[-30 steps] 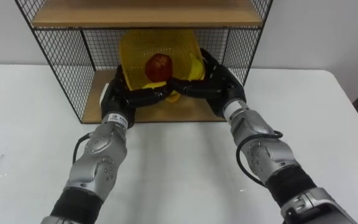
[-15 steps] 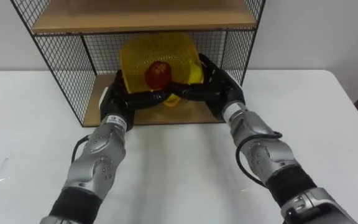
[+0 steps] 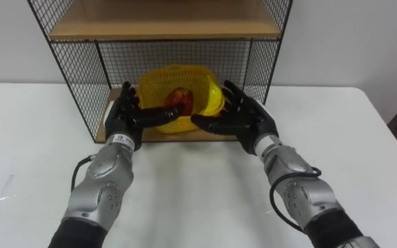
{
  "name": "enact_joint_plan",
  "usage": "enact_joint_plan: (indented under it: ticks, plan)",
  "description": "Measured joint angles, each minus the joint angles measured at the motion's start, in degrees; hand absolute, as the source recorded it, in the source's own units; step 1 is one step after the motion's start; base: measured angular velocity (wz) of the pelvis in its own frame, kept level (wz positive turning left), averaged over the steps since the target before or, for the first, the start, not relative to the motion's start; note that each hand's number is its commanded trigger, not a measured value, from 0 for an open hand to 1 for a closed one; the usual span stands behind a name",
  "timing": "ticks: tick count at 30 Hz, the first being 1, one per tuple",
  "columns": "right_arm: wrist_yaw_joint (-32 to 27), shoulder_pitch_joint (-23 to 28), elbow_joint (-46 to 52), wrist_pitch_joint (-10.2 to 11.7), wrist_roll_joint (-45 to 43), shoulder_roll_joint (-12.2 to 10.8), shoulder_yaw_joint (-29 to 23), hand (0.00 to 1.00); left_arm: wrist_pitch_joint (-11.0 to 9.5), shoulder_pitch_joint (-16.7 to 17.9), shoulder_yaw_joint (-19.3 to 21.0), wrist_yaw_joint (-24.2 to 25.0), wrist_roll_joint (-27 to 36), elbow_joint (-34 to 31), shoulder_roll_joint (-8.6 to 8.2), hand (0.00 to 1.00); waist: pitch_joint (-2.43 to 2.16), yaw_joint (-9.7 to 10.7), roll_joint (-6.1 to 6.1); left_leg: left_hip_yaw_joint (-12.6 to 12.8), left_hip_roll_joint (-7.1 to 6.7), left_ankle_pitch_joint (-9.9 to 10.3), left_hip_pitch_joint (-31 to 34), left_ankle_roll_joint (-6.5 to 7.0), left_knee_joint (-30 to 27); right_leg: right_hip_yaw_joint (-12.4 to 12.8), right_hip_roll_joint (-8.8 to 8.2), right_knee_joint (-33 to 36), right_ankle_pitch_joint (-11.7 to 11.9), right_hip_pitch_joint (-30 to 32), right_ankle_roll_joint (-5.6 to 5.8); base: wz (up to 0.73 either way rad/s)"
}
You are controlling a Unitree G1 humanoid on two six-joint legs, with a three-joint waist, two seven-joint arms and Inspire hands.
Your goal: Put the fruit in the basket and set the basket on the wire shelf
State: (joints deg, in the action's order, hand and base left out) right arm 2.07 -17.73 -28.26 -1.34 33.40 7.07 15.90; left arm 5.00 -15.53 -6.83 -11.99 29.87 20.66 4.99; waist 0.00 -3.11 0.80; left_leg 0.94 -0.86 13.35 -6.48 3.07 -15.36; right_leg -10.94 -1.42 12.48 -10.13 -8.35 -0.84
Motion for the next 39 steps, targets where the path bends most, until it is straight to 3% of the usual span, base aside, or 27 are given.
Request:
enact_joint_plan:
  ticks: [4,9,16,20,28,31,32,33,39]
  plan:
    - [0.6,2.5,2.6,0.0,0.0,0.1,-1.6,0.00,-0.3,4.2,0.1,0.5,-2.5,-5.3,0.50,0.00,-0.29,0.3,-0.02,0.0,-0.05,0.0,-1.7,0.00,1.0,-0.1,0.03,-0.8,0.0,-2.1,0.01,0.00]
    - [0.7,3.4,5.3,0.0,-1.2,0.3,-2.7,0.00,-0.3,6.7,0.5,1.0,-2.6,-7.7,1.05,0.00,-0.28,1.0,0.01,-0.1,-0.07,0.0,-2.1,-0.06,1.0,-0.2,0.09,-1.0,0.0,-2.6,0.02,0.00]
    - [1.4,6.4,10.1,0.1,-2.6,0.5,-3.9,0.00,-1.0,6.9,1.4,1.1,-2.6,-10.8,1.23,0.00,-0.20,1.4,0.14,0.0,-0.07,0.0,-2.1,-0.06,1.3,-0.1,0.45,-1.8,0.0,-2.7,0.01,0.00]
    - [1.8,8.3,12.2,1.1,-5.5,0.5,-4.8,0.00,-1.8,7.2,2.0,1.4,-2.6,-10.8,1.24,0.00,0.34,1.7,0.35,0.1,-0.07,-0.1,-1.9,-0.10,1.7,-0.2,0.45,-1.9,0.0,-2.5,0.01,0.00]
    - [2.4,12.6,17.1,1.7,-9.7,0.5,-6.1,0.00,-3.8,13.2,2.3,3.9,-5.8,-17.3,1.40,0.00,0.34,2.5,0.42,0.3,-0.08,-0.1,-1.8,-0.10,1.8,0.0,0.42,-2.4,0.0,-2.5,-0.01,0.00]
    - [2.4,14.2,20.5,1.8,-11.5,0.5,-6.2,0.00,-4.2,13.5,2.3,5.1,-5.8,-18.5,1.44,0.00,0.16,2.6,0.48,0.2,-0.07,-0.1,-1.6,-0.11,1.8,0.0,0.40,-2.4,0.0,-2.1,-0.01,-0.01]
    - [2.4,14.9,22.2,1.9,-11.5,0.6,-6.3,0.00,-4.2,14.0,2.3,5.6,-5.8,-19.9,1.42,0.00,-0.26,2.6,0.42,0.3,-0.06,-0.1,-1.0,-0.14,1.8,0.2,0.43,-2.3,0.0,-1.5,-0.01,-0.05]
    - [2.4,15.4,23.6,2.2,-11.5,0.8,-6.5,0.00,-4.3,14.5,2.3,6.2,-5.8,-21.4,1.42,0.00,-0.34,2.7,0.29,0.3,-0.05,-0.2,-1.0,-0.16,1.9,0.3,0.43,-2.0,0.0,-1.1,-0.03,-0.06]
    - [2.5,18.0,27.6,3.5,-14.0,1.6,-7.5,0.00,-6.4,18.0,2.3,7.2,-5.8,-25.3,1.37,0.00,-0.44,2.9,-0.48,0.6,-0.05,-0.4,-0.8,-0.17,2.4,0.5,0.42,-2.0,0.0,-0.7,-0.04,-0.03]
